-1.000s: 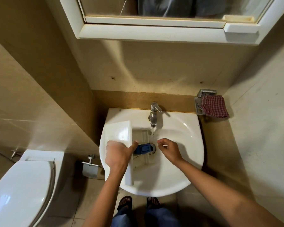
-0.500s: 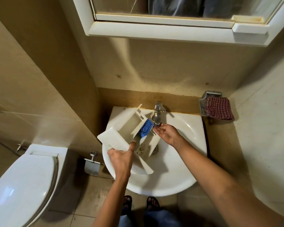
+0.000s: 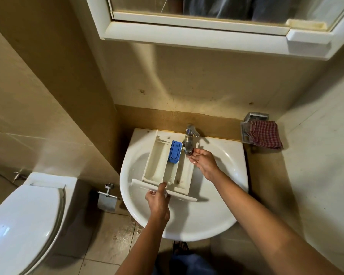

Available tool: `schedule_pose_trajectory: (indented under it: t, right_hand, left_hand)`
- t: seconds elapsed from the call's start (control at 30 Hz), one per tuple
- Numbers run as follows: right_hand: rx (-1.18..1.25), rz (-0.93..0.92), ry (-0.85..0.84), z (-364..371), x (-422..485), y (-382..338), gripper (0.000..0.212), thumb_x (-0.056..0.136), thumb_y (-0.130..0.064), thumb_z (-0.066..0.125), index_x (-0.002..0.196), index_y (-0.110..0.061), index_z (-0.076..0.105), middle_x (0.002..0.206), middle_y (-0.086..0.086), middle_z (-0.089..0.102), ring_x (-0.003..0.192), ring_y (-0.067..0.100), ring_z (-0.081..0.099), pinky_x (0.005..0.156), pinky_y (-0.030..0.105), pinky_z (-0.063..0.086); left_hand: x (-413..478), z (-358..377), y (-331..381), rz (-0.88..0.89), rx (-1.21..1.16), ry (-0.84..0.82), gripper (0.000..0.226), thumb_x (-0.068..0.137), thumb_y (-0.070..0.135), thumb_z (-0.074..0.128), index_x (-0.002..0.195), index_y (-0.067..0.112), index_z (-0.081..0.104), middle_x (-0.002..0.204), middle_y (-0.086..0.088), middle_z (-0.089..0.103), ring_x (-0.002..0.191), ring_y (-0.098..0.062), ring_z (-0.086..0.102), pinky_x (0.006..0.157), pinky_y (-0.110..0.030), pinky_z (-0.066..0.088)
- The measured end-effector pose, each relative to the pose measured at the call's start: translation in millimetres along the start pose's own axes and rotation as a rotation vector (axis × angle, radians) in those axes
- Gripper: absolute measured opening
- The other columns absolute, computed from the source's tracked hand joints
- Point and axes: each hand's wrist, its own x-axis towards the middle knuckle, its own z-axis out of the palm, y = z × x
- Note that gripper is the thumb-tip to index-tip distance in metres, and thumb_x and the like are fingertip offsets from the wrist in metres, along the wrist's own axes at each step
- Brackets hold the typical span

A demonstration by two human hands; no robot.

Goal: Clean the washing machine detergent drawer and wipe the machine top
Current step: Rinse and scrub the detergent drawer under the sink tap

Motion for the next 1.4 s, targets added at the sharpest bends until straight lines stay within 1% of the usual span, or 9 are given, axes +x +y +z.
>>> schedule_pose_trajectory:
  t: [0.1,0.23,0.37,0.53,0.87,1.1,1.2,1.3,1.4]
  right_hand:
    - [-0.208,-0.111,0.023,-4,9,9,0.038,0.09,0.012,0.044,0.126,0.005,0.054,0.12,0.021,0.063,0.095,0.018,0.064,0.077,0.02,0.053]
    - [-0.728,-0.456,-0.005,-21,2,27,0.041,0.092,0.006,0.044,0.132,-0.002,0.05,0.123,0.014,0.062,0.115,0.023,0.06,0.097,0.022,0.043]
    - [-1.248,-0.721,-0.188,-42,-10,48,0.062,0.097,-0.011,0.041,0.152,-0.008,0.013,0.157,0.006,0.022,0.141,0.017,0.029,0.112,0.027,0.03]
    - [-1.615,-0.898,-0.579,-72,-15,67,0.053,0.099,-0.029,0.028,0.151,-0.02,0.022,0.156,-0.008,0.011,0.147,0.013,-0.001,0.118,0.026,0.003]
    - [-1.526,-0.829,-0.506,-67,-14,66,0.056,0.096,-0.03,0.018,0.15,-0.019,0.019,0.156,-0.007,0.015,0.145,0.006,0.008,0.119,0.025,0.013]
    - [-1.313,-0.917,-0.44,-58,-22,61,0.07,0.083,0.003,0.055,0.147,-0.017,0.034,0.154,-0.005,0.029,0.143,0.004,0.022,0.112,0.014,0.02]
    - [-1.275,-0.925,-0.419,-53,-19,60,0.083,0.072,0.007,0.065,0.145,-0.021,0.038,0.153,-0.006,0.032,0.141,0.002,0.026,0.109,0.013,0.024]
    - [-1.233,-0.994,-0.362,-46,-16,59,0.065,0.078,0.001,0.061,0.138,-0.017,0.049,0.145,-0.001,0.046,0.135,0.01,0.041,0.105,0.021,0.034]
    - [-1.153,-1.026,-0.249,-40,-17,57,0.047,0.083,-0.002,0.052,0.128,-0.013,0.059,0.132,0.002,0.059,0.121,0.015,0.055,0.099,0.025,0.045]
  left_hand:
    - [8,2,-7,-0.058,-0.056,-0.026,0.034,0.086,-0.002,0.063,0.11,0.008,0.041,0.085,-0.01,0.054,0.082,-0.024,0.06,0.078,-0.039,0.055]
    - [15,5,-12,-0.111,-0.138,-0.034,0.04,0.084,-0.01,0.06,0.107,0.011,0.036,0.081,-0.011,0.051,0.102,-0.034,0.057,0.102,-0.051,0.045]
    - [18,5,-13,-0.116,-0.159,-0.025,0.045,0.084,-0.012,0.059,0.115,0.009,0.034,0.087,-0.013,0.054,0.088,-0.03,0.06,0.093,-0.045,0.051]
    - [20,4,-13,-0.108,-0.169,-0.01,0.044,0.083,-0.012,0.058,0.115,0.009,0.035,0.088,-0.014,0.054,0.079,-0.024,0.059,0.084,-0.04,0.052]
    - [-9,5,-7,0.006,-0.039,0.085,0.057,0.079,-0.006,0.07,0.124,0.005,0.036,0.098,-0.015,0.056,0.073,-0.018,0.059,0.09,-0.044,0.053]
    - [-25,2,21,0.029,0.274,0.263,0.09,0.043,0.045,0.083,0.115,0.004,0.05,0.095,-0.011,0.065,0.083,-0.026,0.064,0.077,-0.047,0.059]
    - [-31,5,34,0.055,0.392,0.318,0.096,0.048,0.057,0.082,0.115,-0.002,0.045,0.087,-0.009,0.057,0.077,-0.026,0.06,0.072,-0.045,0.059]
    - [-33,2,50,0.11,0.543,0.305,0.109,0.042,0.076,0.071,0.112,-0.006,0.053,0.089,-0.012,0.062,0.069,-0.029,0.067,0.054,-0.032,0.053]
    - [-26,-5,63,0.174,0.707,0.294,0.124,0.027,0.086,0.063,0.11,-0.005,0.056,0.085,-0.01,0.066,0.065,-0.03,0.069,0.061,-0.036,0.058]
